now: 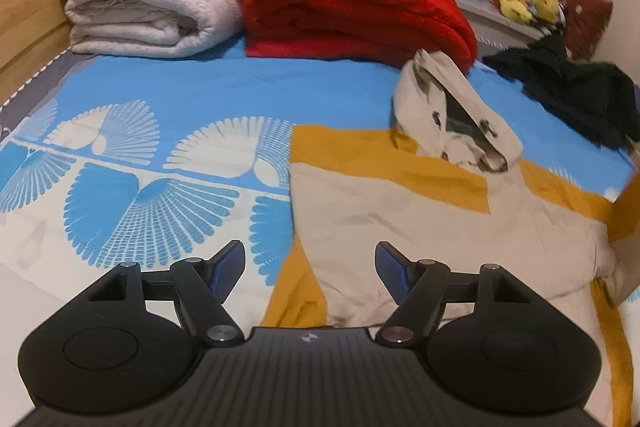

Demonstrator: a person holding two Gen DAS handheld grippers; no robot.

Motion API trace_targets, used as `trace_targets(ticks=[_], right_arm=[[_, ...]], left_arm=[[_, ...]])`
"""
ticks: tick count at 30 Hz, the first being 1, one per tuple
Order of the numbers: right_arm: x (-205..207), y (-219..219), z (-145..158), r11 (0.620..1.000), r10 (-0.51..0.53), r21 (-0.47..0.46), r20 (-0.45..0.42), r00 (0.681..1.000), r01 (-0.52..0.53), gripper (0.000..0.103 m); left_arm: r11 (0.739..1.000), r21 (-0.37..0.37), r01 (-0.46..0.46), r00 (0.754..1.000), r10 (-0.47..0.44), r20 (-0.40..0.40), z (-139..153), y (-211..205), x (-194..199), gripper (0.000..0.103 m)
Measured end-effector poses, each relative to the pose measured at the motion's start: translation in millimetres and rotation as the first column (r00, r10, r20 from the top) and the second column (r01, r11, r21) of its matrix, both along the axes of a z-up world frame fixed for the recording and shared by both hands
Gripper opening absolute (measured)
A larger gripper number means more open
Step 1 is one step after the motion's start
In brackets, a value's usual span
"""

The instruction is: Fold large clothes

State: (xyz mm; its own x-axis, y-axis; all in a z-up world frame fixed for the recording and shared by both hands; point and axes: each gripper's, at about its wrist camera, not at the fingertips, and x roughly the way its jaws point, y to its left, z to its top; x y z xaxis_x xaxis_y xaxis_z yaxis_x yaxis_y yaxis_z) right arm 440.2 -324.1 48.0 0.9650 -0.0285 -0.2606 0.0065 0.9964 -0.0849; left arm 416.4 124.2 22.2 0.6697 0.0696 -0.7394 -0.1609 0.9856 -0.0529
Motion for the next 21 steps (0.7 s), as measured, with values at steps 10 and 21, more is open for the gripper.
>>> trace_targets(ticks=[10,21], right_arm=[[-77.7,125.4,-30.3,0.901,0.348,0.385,-0.371,0.861,-0.198,0.031],[-104.6,16.2,-72.2,0.831,-0.041,0.483,-0.439,0.897,0.275,0.045]], left_arm=[[0.994,-0.058,-0.098,0.995,0.100,0.023,15.2,40.6,-6.1,0.077],[0.992,-0.125,0.016,1.000,-0.018,-0.011,-10.6,0.3,0.3,0.049]])
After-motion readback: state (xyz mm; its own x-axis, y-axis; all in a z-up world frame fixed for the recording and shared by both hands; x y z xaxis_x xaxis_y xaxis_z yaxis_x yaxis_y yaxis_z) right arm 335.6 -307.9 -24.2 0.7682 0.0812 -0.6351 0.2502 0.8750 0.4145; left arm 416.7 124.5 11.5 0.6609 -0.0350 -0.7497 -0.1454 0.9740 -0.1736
